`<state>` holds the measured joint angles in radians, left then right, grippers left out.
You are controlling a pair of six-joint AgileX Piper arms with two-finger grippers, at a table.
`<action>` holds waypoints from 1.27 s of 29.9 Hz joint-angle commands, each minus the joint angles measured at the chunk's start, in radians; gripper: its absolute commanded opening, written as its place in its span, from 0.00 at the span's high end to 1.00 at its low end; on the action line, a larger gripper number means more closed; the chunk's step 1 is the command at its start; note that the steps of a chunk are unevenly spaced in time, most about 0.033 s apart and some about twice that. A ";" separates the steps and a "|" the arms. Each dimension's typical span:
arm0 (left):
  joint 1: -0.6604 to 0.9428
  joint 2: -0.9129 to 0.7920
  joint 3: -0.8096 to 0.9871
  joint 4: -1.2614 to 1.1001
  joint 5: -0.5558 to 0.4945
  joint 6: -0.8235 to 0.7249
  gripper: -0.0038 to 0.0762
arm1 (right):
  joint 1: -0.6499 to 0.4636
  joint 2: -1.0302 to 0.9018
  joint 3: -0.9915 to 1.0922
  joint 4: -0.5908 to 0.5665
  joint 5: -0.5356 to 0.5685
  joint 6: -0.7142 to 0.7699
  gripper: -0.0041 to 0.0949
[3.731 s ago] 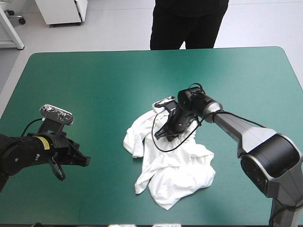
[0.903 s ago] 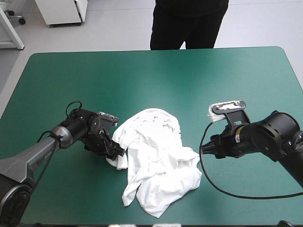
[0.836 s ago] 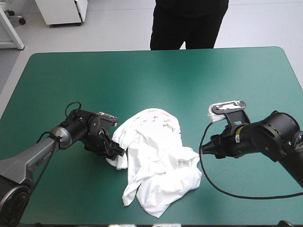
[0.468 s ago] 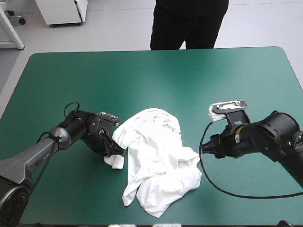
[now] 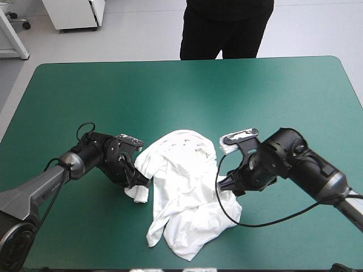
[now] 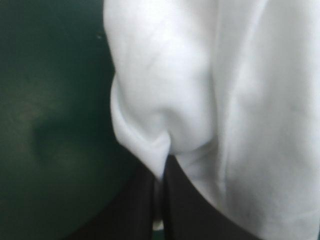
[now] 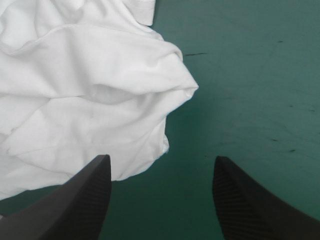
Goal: Fold the cloth
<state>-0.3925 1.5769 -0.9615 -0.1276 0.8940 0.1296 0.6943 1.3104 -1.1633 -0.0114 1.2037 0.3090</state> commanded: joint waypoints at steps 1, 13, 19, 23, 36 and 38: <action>-0.005 -0.016 -0.003 -0.057 -0.025 -0.002 0.96 | 0.053 0.006 0.034 -0.036 -0.093 0.061 0.38; -0.005 -0.016 -0.003 -0.060 -0.029 0.001 0.96 | 0.064 0.047 0.254 -0.014 -0.296 0.093 0.39; -0.005 -0.016 -0.003 -0.061 -0.029 0.001 0.96 | 0.064 0.123 0.299 0.022 -0.355 0.089 0.39; -0.005 -0.016 -0.003 -0.061 -0.029 0.001 0.96 | 0.064 0.156 0.301 0.049 -0.383 0.089 0.47; -0.005 -0.050 -0.011 -0.056 -0.009 0.001 0.96 | 0.064 0.093 0.297 0.064 -0.358 0.133 0.98; -0.005 -0.081 -0.026 -0.054 -0.001 0.001 0.96 | 0.064 0.051 0.281 0.028 -0.340 0.163 0.98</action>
<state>-0.3913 1.5598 -0.9615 -0.1430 0.8948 0.1334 0.7575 1.4387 -0.8538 0.0733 0.8514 0.4368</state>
